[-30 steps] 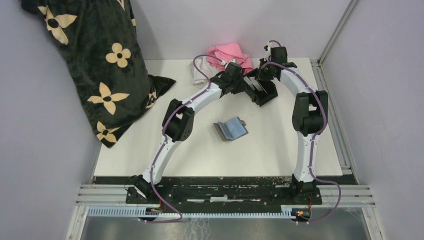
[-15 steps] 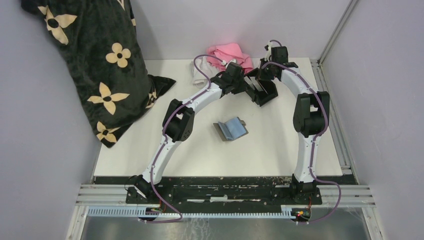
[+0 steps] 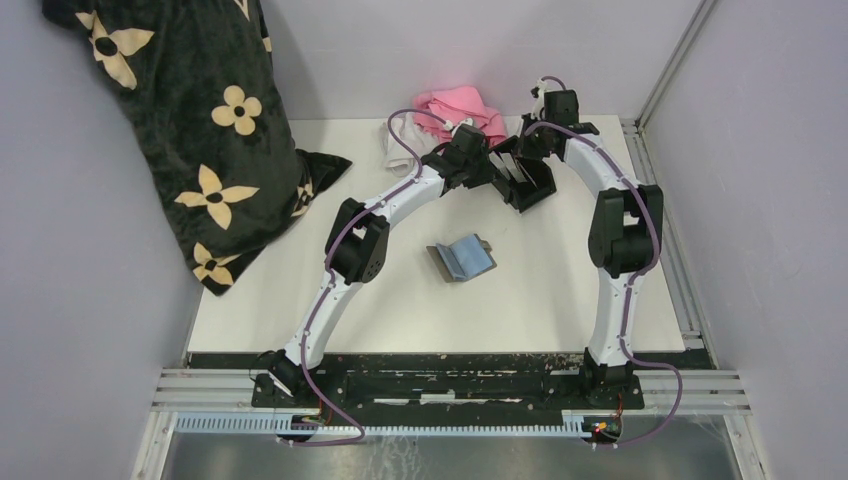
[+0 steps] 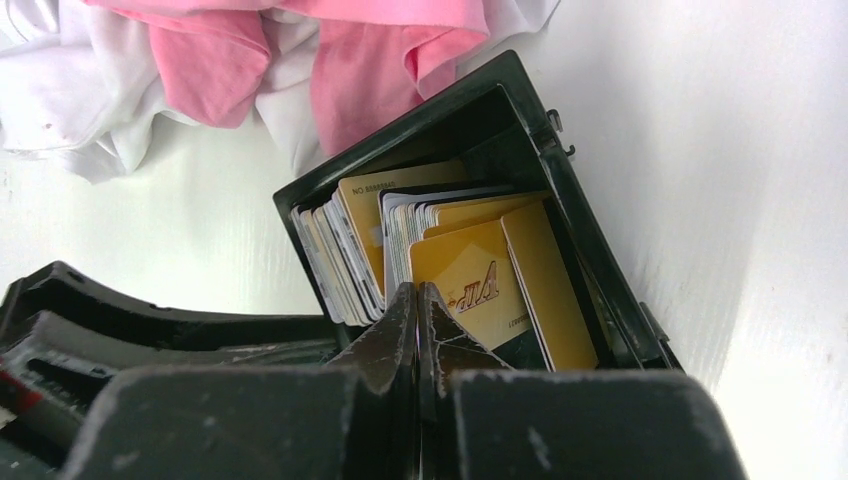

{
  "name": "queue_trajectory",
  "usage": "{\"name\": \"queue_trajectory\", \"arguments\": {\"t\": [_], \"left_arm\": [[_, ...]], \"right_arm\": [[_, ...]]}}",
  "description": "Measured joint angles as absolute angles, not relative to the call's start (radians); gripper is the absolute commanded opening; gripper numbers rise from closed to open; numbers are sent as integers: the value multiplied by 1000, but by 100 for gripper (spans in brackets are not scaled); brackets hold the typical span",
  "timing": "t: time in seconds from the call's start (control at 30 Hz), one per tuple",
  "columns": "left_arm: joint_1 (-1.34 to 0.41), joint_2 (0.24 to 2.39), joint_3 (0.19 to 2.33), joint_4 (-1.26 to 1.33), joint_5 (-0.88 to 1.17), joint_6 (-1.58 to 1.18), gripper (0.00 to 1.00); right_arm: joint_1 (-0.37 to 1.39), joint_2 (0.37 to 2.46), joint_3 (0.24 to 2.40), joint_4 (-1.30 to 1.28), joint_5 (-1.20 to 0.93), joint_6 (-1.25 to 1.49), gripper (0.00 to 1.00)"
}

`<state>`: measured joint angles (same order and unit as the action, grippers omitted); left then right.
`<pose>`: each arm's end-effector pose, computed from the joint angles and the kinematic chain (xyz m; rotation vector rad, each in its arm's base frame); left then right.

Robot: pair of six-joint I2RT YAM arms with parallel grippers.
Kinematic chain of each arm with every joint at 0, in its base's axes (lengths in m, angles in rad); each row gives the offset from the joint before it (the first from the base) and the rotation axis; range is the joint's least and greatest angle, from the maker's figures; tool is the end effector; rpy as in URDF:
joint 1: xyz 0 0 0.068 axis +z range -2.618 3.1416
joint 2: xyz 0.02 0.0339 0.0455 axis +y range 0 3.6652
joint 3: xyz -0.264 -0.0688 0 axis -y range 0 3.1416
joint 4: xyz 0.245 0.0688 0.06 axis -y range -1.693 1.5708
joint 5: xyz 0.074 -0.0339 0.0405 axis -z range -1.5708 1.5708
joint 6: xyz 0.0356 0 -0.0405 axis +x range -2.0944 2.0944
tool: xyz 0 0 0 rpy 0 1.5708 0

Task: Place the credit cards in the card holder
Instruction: Pick up the credit card from the storage box.

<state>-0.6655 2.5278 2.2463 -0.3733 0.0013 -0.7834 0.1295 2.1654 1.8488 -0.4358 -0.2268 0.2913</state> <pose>0.4521 -0.3549 0.1884 -0.1374 2.3411 -0.7673 0.4935 0.0723 0.2387 0.0740 2.3461 0.4734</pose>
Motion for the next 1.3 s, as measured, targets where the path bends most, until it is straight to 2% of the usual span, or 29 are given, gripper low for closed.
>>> {"name": "queue_trajectory", "arguments": {"t": [0.47, 0.77, 1.3], "left_arm": [[-665, 2528, 2241, -370, 0, -782, 37], [-669, 2513, 2104, -348, -13, -782, 38], [-670, 2289, 1922, -295, -68, -768, 39]], "right_arm": [[137, 2093, 1821, -439, -178, 287, 1], [140, 2040, 1756, -439, -146, 283, 1], [171, 1929, 1712, -443, -93, 282, 1]]}}
